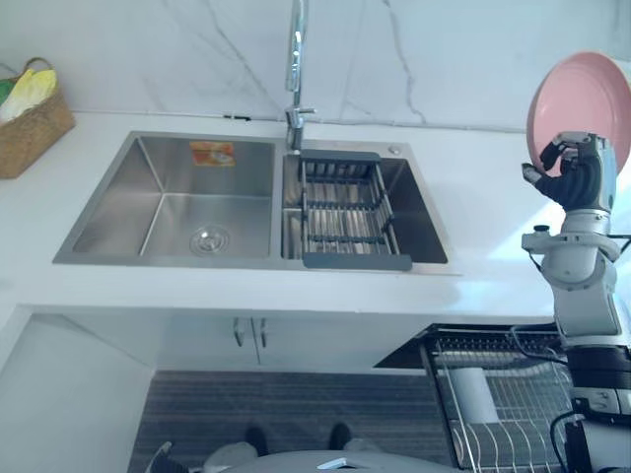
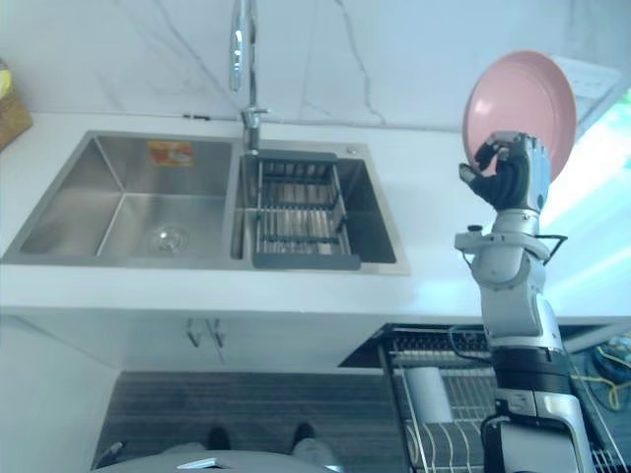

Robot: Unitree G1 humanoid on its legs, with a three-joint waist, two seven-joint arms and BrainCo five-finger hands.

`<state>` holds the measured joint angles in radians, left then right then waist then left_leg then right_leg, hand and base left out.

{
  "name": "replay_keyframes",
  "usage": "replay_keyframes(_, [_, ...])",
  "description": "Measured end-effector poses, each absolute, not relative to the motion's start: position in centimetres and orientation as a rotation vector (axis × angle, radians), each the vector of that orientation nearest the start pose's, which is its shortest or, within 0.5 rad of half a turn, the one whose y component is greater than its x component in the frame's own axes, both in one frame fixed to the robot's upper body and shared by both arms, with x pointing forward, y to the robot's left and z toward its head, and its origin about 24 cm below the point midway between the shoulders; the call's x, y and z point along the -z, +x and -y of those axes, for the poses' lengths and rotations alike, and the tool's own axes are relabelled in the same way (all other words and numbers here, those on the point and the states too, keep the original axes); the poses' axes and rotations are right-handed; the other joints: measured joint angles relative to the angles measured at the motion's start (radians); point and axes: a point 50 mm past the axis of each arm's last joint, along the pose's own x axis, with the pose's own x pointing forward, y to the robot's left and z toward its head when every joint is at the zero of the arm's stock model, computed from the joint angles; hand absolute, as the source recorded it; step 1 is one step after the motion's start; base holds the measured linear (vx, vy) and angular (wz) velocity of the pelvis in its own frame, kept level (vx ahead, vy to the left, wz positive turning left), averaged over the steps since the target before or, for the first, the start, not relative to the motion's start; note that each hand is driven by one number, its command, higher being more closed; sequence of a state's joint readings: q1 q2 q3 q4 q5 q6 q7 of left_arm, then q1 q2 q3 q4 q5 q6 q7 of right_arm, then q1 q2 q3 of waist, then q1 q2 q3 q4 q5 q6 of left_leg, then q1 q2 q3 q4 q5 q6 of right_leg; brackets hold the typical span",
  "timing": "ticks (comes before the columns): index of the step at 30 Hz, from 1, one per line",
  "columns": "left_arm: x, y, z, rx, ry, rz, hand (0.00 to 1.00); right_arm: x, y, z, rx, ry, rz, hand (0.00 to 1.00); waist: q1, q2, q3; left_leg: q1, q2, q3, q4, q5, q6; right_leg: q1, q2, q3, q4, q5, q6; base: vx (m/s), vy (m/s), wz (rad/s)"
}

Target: Walk over to the sink, pick up the cup, carry it to the dishwasher, place the cup inside the dishwasher, then close the dishwasher door

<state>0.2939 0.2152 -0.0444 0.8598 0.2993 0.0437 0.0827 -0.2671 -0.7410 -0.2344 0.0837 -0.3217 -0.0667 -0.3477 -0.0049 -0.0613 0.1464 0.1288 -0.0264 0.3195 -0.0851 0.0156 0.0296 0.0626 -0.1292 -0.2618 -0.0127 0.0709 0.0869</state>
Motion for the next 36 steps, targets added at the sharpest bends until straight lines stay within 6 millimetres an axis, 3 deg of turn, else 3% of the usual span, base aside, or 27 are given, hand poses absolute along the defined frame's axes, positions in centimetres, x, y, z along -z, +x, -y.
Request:
replay_keyframes(6, [15.4,4.0,-23.5,-0.002,0.515,-1.208,0.00,-19.6,24.6,34.5,0.672,-1.017,0.379,1.00,-0.032,-0.013,-0.007,0.000,-0.013,0.056,0.000,-0.015,0.009,-0.049,-0.014,0.047,0.039,-0.008,0.014,-0.02,0.058,-0.27])
replay_keyframes(8, [15.5,3.7,-23.5,-0.002,0.514,-1.220,0.00,-19.1,24.0,35.1,0.681,-1.027,0.342,1.00,-0.038,-0.021,-0.008,0.008,-0.016,0.102,0.000,-0.023,0.015,-0.071,-0.025,0.035,0.054,-0.027,0.001,-0.02,0.070,-0.46])
replay_keyframes(9, [15.5,3.6,-23.5,-0.003,0.514,-1.226,0.00,-18.9,23.9,35.2,0.674,-1.030,0.329,1.00,-0.038,-0.020,-0.009,0.012,-0.013,0.120,0.000,-0.026,0.015,-0.071,-0.033,0.001,0.055,-0.036,-0.012,0.00,0.107,-0.72])
replay_keyframes(11, [15.5,3.5,-23.4,-0.004,0.513,-1.239,0.00,-18.2,23.8,35.2,0.644,-1.038,0.292,1.00,-0.027,-0.008,-0.018,0.003,0.017,0.189,0.000,-0.041,0.017,-0.090,-0.059,-0.162,0.071,-0.082,-0.101,0.01,0.095,-0.99])
replay_keyframes(12, [15.5,3.5,-23.5,-0.005,0.514,-1.240,0.00,-18.0,23.8,35.1,0.634,-1.040,0.285,1.00,-0.026,-0.008,-0.022,-0.003,0.020,0.207,0.000,-0.046,0.023,-0.103,-0.068,-0.186,0.085,-0.079,-0.112,-0.01,0.051,-0.98])
replay_keyframes(13, [15.4,3.4,-24.0,-0.010,0.526,-1.248,0.00,-17.5,23.9,35.1,0.614,-1.035,0.264,1.00,-0.030,-0.025,-0.023,-0.010,0.021,0.235,0.000,-0.049,0.023,-0.127,-0.091,-0.207,0.116,-0.069,-0.117,0.00,0.012,-0.66])
replay_keyframes(15, [15.3,3.3,-24.7,-0.016,0.546,-1.258,0.00,-15.6,23.4,35.6,0.609,-1.017,0.196,1.00,-0.048,-0.058,-0.030,-0.007,0.014,0.247,0.004,-0.047,0.007,-0.127,-0.101,-0.209,0.151,-0.003,-0.102,0.04,-0.057,-0.38])
replay_keyframes(16, [15.3,3.4,-24.7,-0.017,0.547,-1.257,0.00,-14.5,23.1,35.8,0.610,-1.006,0.157,1.00,-0.047,-0.067,-0.038,-0.008,0.015,0.255,0.006,-0.050,-0.004,-0.126,-0.100,-0.204,0.146,0.012,-0.049,0.04,-0.081,-0.22])
replay_keyframes(21, [15.4,4.9,-23.8,-0.001,0.532,-1.215,0.00,-13.1,23.0,35.7,0.620,-0.963,0.112,1.00,-0.049,-0.031,-0.032,-0.024,0.024,0.261,0.007,-0.048,-0.018,-0.148,-0.075,-0.185,0.118,0.024,-0.039,0.07,-0.046,-0.14])
replay_keyframes(24, [15.4,5.1,-23.6,-0.029,0.487,-1.206,0.00,-12.7,23.2,35.8,0.631,-0.942,0.091,1.00,-0.041,-0.025,-0.026,-0.038,0.027,0.261,0.029,-0.047,-0.014,-0.143,-0.067,-0.179,0.084,0.034,-0.031,0.06,-0.038,-0.11])
replay_keyframes(27, [15.0,6.2,-23.7,-0.070,0.458,-1.153,0.00,-12.3,24.0,36.2,0.663,-0.907,0.059,1.00,-0.020,-0.026,0.017,-0.093,0.044,0.257,0.117,-0.089,-0.015,-0.151,-0.063,-0.164,0.040,0.063,-0.027,-0.01,-0.022,-0.13])
replay_keyframes(36, [14.5,7.5,-23.3,-0.130,0.394,-1.074,0.00,-11.1,24.0,38.0,0.816,-0.799,-0.036,1.00,-0.012,0.008,0.119,-0.216,0.046,0.198,0.224,-0.119,0.003,-0.215,-0.080,-0.167,0.015,0.090,-0.028,-0.07,0.037,0.05])
